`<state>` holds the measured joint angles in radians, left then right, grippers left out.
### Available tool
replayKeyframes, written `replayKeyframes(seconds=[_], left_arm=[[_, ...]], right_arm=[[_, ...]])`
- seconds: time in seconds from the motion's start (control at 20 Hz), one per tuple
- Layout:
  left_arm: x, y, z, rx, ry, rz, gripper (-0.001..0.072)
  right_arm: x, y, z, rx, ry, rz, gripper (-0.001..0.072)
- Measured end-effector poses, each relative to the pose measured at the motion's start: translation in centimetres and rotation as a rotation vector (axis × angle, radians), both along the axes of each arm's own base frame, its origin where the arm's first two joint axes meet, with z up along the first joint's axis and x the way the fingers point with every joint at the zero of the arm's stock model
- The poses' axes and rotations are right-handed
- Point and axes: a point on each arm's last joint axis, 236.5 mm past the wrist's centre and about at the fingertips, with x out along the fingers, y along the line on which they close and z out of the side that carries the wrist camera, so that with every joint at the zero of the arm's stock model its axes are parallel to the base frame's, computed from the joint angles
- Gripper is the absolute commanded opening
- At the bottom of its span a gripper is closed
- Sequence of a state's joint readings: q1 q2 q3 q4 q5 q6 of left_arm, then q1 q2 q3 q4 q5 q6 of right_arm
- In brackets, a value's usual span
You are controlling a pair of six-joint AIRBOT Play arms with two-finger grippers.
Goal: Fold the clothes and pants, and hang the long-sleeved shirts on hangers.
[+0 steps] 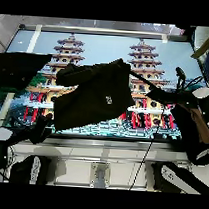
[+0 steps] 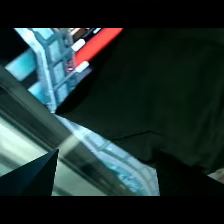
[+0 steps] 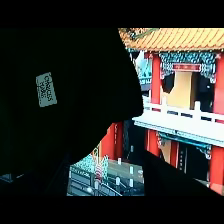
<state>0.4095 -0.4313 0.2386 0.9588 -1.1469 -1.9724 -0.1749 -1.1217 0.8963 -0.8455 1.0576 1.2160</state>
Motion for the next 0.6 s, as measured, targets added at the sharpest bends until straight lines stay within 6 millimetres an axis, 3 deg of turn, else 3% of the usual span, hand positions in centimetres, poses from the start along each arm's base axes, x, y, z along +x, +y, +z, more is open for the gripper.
replayKeyframes(seconds=[0.25, 0.55, 0.6], left_arm=[[0.2, -1.7, -2.3, -0.161, 0.084, 0.099, 0.0654], [1.2, -1.5, -4.2, -0.165, 0.105, 0.136, 0.0650], [1.2, -1.7, -4.5, -0.161, 0.110, 0.125, 0.0589]], right_arm=[[-0.3, 0.6, -0.7, 0.023, -0.017, 0.021, 0.0482], [-0.2, 0.7, -0.8, 0.026, -0.026, 0.023, 0.0482], [-0.2, 0.7, -0.8, 0.026, -0.026, 0.024, 0.0482]])
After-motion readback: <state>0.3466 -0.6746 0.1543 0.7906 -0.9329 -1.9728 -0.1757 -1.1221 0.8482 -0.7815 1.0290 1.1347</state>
